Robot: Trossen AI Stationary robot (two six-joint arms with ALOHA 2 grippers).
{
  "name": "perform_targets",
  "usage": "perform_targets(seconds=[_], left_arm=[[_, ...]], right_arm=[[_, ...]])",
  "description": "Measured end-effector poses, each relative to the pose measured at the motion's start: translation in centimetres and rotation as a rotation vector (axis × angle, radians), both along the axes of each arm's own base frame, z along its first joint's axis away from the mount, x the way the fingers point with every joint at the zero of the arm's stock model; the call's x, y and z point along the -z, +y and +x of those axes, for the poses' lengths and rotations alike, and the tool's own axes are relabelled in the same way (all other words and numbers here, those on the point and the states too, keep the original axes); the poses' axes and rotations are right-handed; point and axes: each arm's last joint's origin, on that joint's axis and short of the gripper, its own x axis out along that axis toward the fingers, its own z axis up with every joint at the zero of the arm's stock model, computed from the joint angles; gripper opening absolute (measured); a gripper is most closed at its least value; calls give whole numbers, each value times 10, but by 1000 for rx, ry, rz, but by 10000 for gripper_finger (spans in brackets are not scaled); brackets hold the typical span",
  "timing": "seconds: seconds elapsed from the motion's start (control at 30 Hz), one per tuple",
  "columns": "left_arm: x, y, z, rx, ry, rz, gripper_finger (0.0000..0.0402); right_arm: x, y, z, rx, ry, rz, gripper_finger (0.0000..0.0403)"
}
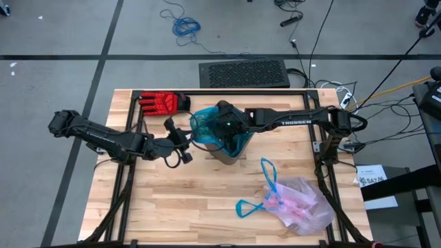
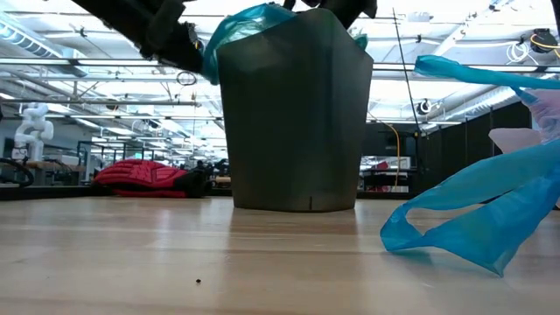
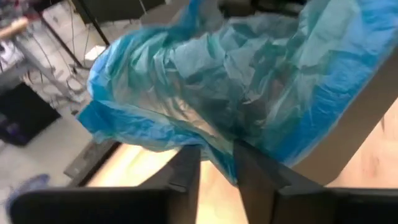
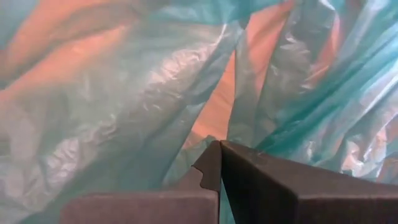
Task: Place trash/remove bag and relplace
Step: Insert the blue trash bag into the black trash bin
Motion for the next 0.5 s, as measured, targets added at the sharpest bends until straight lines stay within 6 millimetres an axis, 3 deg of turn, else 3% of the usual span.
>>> perform_targets(seconds=[0.2,0.5], left_arm=[[-23,1,-2,36,3,95,148],[-23,4,-11,-6,201,205,157]], right_arm=[[0,0,0,0,4,3,0],[1,1,-1,-1,15,4,0]])
